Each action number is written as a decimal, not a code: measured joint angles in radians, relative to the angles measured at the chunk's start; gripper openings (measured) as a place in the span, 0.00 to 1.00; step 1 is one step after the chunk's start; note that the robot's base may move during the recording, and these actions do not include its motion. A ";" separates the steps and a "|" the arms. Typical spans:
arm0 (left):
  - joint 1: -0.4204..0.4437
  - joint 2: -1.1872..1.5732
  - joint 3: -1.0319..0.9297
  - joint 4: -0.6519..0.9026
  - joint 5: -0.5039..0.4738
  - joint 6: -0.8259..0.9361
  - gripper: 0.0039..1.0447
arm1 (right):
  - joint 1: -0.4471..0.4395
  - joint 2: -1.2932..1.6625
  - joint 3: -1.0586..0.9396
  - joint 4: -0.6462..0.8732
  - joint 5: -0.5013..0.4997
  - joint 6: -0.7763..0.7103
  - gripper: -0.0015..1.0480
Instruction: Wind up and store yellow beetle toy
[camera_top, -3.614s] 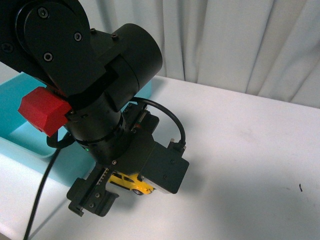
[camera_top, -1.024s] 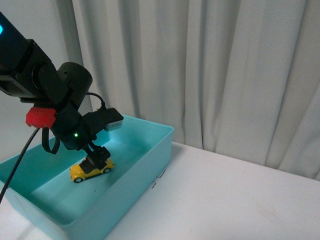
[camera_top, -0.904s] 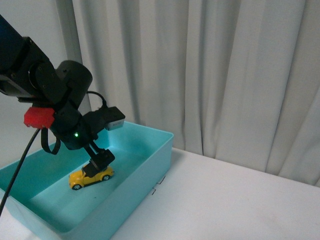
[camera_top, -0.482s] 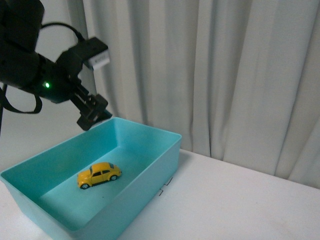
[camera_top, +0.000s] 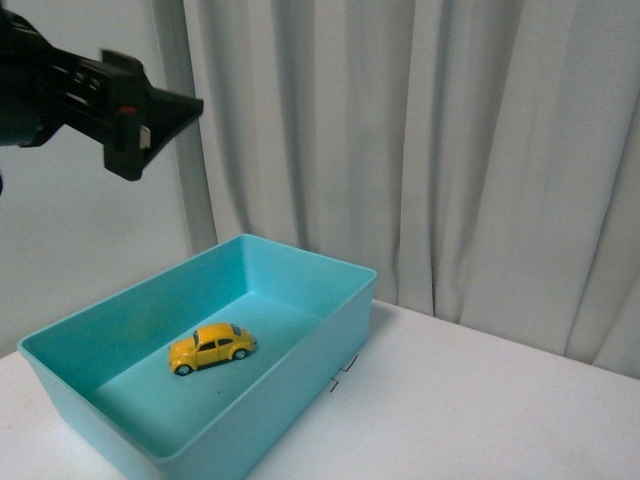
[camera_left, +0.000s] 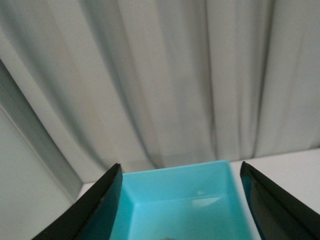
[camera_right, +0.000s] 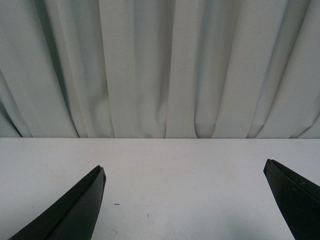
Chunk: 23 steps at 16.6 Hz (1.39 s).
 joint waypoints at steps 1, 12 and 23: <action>-0.017 -0.111 -0.069 -0.031 -0.005 -0.092 0.59 | 0.000 0.000 0.000 0.000 0.000 0.000 0.94; -0.214 -0.454 -0.332 -0.090 -0.207 -0.234 0.01 | 0.000 0.000 0.000 0.001 0.000 0.000 0.94; -0.325 -0.658 -0.438 -0.182 -0.319 -0.236 0.01 | 0.000 0.000 0.000 0.000 0.000 0.000 0.94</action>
